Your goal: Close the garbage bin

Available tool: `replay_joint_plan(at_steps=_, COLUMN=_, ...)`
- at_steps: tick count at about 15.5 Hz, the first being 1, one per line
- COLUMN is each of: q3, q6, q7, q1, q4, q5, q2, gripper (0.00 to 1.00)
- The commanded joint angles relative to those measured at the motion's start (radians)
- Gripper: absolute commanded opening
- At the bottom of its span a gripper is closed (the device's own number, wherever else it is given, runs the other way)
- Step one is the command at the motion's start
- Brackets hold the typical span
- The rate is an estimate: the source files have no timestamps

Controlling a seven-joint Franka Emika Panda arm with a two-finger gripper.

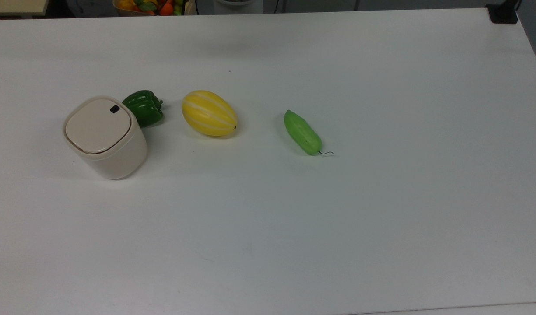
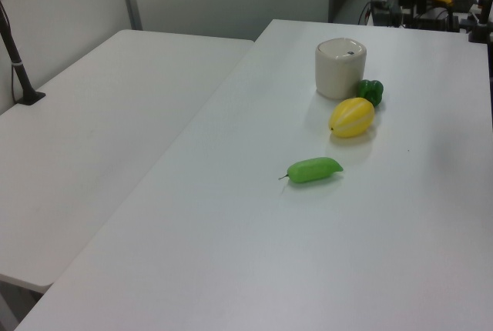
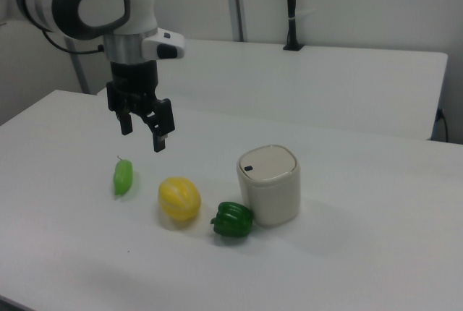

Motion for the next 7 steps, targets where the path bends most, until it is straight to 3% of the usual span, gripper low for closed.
replay_joint_plan(at_steps=1, q3=-0.008, q6=0.04, q7=0.001, q1=0.001, q4=-0.035, q5=-0.015, q2=-0.041, gripper=1.0)
replay_joint_plan(at_steps=7, q3=-0.018, q6=0.032, q7=0.012, q1=0.001, q4=-0.026, q5=-0.009, q2=-0.038, gripper=1.0)
